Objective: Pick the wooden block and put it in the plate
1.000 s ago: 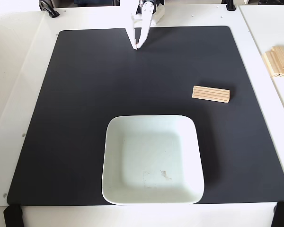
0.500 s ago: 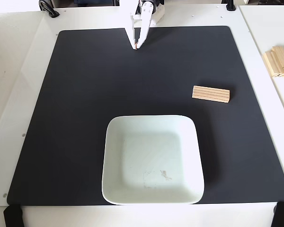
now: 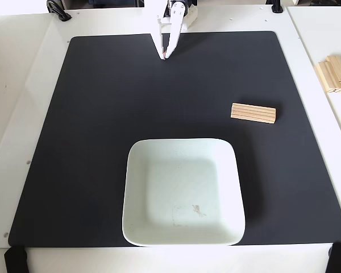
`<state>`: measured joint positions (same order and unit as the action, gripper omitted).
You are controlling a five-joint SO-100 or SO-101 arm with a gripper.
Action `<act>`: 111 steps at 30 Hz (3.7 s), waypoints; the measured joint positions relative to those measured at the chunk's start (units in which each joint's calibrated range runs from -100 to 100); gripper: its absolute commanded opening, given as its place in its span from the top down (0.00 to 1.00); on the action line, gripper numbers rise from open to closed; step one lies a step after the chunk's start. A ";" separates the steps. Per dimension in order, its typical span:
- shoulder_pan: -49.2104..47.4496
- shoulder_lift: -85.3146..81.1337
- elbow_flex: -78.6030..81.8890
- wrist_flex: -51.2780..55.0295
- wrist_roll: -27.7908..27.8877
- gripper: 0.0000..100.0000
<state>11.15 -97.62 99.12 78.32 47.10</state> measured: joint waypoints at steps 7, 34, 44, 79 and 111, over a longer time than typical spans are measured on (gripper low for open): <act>-6.18 0.68 -3.95 0.00 0.00 0.99; -35.92 78.26 -88.45 1.79 -28.59 0.99; -35.83 107.78 -104.70 5.87 -44.29 0.89; -30.61 132.20 -125.87 4.34 -59.99 0.77; -30.90 140.28 -132.54 8.93 -63.28 0.77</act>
<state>-19.75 42.66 -33.42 87.24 -16.17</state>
